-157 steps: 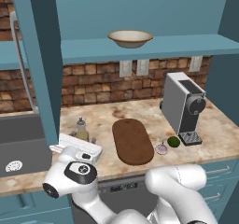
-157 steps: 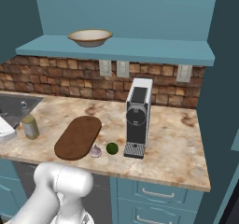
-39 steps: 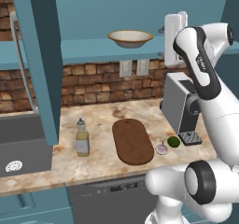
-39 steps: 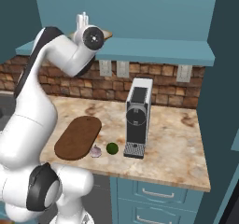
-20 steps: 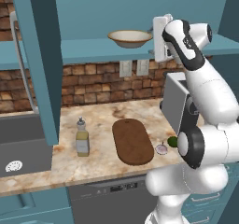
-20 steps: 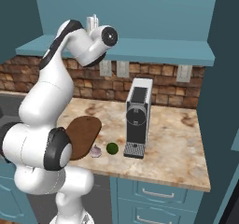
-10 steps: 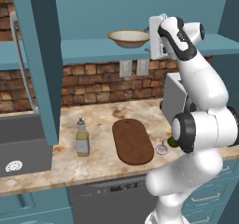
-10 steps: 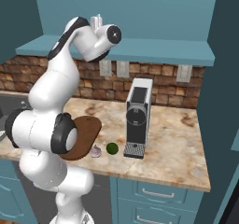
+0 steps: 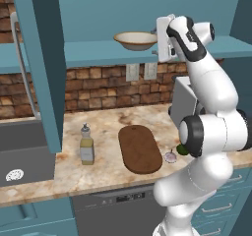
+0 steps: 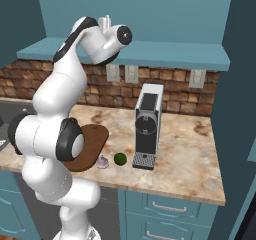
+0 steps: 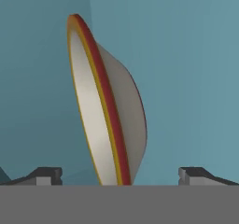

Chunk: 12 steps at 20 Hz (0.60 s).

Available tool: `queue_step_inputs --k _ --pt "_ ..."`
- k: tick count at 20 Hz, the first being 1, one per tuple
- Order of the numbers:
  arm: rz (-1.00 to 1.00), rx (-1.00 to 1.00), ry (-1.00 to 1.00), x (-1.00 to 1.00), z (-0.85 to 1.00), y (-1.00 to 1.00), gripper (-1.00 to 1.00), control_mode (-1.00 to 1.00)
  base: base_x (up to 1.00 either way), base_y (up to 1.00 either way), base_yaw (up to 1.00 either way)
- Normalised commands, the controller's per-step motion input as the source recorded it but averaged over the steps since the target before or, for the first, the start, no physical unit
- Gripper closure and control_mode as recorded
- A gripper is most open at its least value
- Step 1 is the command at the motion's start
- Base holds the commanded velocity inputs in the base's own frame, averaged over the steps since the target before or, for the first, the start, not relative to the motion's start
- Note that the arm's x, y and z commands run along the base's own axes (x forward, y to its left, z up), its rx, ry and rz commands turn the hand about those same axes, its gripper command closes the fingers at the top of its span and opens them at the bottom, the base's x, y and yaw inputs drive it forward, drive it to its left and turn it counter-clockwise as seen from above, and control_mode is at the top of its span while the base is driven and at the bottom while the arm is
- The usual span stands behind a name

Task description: Open the cabinet. Place the bowl and condiment on the counter. Then place the lime and garlic on the cutting board.

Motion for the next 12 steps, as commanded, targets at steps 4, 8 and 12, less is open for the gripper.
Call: queue_step_inputs --k 4,8,12 --pt "0.04 0.00 0.00 0.27 -0.17 0.19 -1.00 -1.00 0.00 0.00 0.00" --pt "0.02 0.00 0.00 0.27 -0.14 0.32 -1.00 -1.00 0.00 0.00 0.00" --pt "0.01 0.00 -0.01 0.30 -0.12 0.38 -1.00 -1.00 0.00 0.00 0.00"
